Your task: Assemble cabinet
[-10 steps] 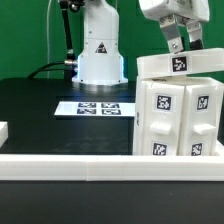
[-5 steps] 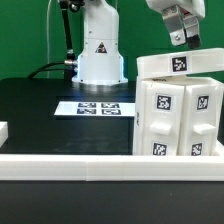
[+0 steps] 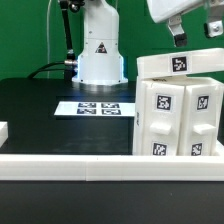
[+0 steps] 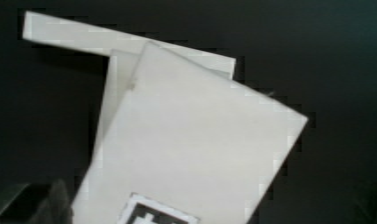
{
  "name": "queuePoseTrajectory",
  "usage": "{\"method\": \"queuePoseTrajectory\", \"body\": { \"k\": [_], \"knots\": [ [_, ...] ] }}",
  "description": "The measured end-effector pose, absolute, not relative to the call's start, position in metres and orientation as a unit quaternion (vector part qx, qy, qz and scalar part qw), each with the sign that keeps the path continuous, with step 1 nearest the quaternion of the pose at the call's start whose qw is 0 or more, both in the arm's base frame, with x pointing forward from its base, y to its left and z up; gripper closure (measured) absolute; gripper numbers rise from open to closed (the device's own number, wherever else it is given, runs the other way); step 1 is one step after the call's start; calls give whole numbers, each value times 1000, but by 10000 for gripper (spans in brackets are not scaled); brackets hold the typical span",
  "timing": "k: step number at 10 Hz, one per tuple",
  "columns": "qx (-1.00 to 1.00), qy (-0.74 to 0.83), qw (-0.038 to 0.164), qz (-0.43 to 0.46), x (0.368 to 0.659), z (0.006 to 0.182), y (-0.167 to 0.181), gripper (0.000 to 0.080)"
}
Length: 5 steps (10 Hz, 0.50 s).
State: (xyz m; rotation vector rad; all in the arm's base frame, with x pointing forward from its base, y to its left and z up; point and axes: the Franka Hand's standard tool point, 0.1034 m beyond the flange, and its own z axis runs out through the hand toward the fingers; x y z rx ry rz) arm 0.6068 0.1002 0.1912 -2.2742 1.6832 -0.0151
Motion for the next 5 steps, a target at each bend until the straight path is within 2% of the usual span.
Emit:
{"method": "queuePoseTrajectory", "body": {
  "k": [4,5],
  "knots": [
    [-901,407,148,-38,606,190,99,2],
    [-931,338,131,-50,605,190,100,2]
  ]
}}
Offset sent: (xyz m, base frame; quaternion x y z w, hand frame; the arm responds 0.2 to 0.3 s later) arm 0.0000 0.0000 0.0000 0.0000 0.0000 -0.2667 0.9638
